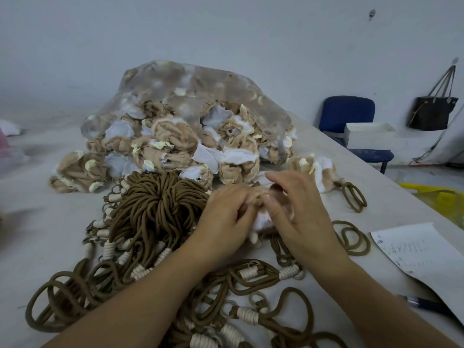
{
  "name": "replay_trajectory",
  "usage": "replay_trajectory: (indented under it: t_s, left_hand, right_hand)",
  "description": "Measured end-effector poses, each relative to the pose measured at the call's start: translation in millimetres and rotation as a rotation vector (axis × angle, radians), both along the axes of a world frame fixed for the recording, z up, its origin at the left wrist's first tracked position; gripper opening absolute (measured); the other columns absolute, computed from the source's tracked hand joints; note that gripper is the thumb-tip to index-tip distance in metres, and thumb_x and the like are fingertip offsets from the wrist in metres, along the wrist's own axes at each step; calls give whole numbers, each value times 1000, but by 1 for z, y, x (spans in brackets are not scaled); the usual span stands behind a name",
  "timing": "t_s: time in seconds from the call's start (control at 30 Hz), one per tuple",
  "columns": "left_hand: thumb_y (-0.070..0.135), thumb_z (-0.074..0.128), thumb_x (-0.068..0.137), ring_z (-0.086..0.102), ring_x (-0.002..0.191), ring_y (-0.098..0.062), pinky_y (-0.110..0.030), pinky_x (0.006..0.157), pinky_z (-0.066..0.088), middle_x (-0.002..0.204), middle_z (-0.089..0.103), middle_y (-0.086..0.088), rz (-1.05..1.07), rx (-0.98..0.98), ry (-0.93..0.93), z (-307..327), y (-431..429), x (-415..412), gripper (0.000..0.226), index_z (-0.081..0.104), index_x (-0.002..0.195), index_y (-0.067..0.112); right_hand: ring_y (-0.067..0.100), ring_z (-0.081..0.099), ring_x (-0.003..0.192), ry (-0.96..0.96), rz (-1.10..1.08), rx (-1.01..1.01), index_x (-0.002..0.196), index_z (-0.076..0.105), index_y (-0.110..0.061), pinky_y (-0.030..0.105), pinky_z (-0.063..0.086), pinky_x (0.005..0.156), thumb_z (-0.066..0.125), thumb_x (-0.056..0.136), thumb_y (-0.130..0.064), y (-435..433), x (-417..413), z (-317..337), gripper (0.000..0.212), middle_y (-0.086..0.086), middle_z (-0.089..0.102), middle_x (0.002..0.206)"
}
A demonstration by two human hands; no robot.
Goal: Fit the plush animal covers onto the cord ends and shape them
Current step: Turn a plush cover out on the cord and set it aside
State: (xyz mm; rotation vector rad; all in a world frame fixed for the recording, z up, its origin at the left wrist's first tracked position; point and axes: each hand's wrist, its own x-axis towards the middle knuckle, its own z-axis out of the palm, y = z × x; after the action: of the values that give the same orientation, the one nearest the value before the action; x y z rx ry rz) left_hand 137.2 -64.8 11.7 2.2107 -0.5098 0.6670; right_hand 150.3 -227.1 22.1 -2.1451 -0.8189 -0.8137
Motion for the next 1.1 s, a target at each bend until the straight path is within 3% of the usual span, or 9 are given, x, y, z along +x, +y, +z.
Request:
replay_trajectory:
  t_s: [0.13, 0.23, 0.33, 0.43, 0.57, 0.73, 0.83, 1.0, 1.1]
  left_hand:
    - [29, 38, 92, 45, 83, -12, -35, 78, 36, 85, 56, 2, 58, 169, -91, 1, -2, -3, 30, 61, 89, 10]
    - [29, 39, 89, 53, 92, -21, -35, 85, 35, 94, 63, -5, 110, 181, -110, 2, -1, -4, 34, 65, 97, 8]
    - [22, 43, 87, 55, 107, -26, -35, 93, 35, 111, 64, -7, 168, 222, -197, 4, -5, -7, 36, 65, 111, 7]
    - [18, 43, 88, 50, 122, -21, -35, 102, 33, 128, 61, -4, 154, 210, -256, 6, -9, -9, 41, 62, 123, 9]
    - [12, 44, 89, 55, 105, -16, -30, 101, 31, 103, 64, 6, 85, 118, -87, 4, -9, -8, 27, 64, 107, 12]
    - [27, 37, 88, 46, 83, -9, -33, 88, 36, 82, 55, 5, 8, 104, 91, 0, -5, -4, 22, 55, 88, 14]
    - [41, 37, 96, 48, 82, -7, -31, 86, 36, 81, 55, 9, -31, 69, 73, -1, -5, -4, 31, 58, 89, 19]
    - [32, 46, 99, 52, 89, -10, -33, 89, 39, 89, 60, 9, -35, 19, 107, -3, -3, -3, 23, 63, 94, 18]
    - [26, 50, 100, 53, 94, -12, -32, 86, 42, 94, 60, 4, 3, -63, 168, -3, 0, -2, 18, 63, 95, 15]
  right_hand:
    - [23, 51, 100, -216, -67, -144, 107, 68, -11, 31, 42, 86, 47, 93, -23, 4, 0, 2, 28, 10, 58, 109]
    - [30, 55, 90, -260, -122, -157, 98, 69, -7, 36, 44, 80, 47, 90, -18, 3, 2, 2, 25, 14, 59, 100]
    - [25, 53, 89, -228, -77, -118, 95, 66, -3, 32, 39, 82, 44, 90, -12, 8, 1, 2, 25, 15, 60, 94]
    - [18, 49, 89, -224, -7, -79, 95, 65, -3, 26, 37, 84, 45, 90, -8, 11, -2, 1, 21, 11, 63, 92]
    - [28, 56, 83, -171, -12, -92, 93, 65, -4, 28, 37, 82, 44, 92, -12, 12, 0, -4, 22, 10, 63, 90]
    - [26, 53, 84, -52, -30, -67, 91, 63, -6, 32, 38, 80, 43, 94, -18, 10, 3, -7, 24, 7, 62, 89]
    - [23, 51, 85, -53, -43, -50, 91, 62, -8, 29, 37, 79, 40, 94, -20, 5, 4, -6, 26, 5, 61, 90]
    - [20, 51, 87, -6, -23, -50, 93, 63, -9, 28, 39, 78, 49, 94, -14, 1, 7, -6, 16, 1, 60, 91]
    - [6, 48, 84, 65, -29, 4, 98, 60, -14, 22, 40, 71, 48, 97, -21, -9, 13, -5, 14, -9, 53, 94]
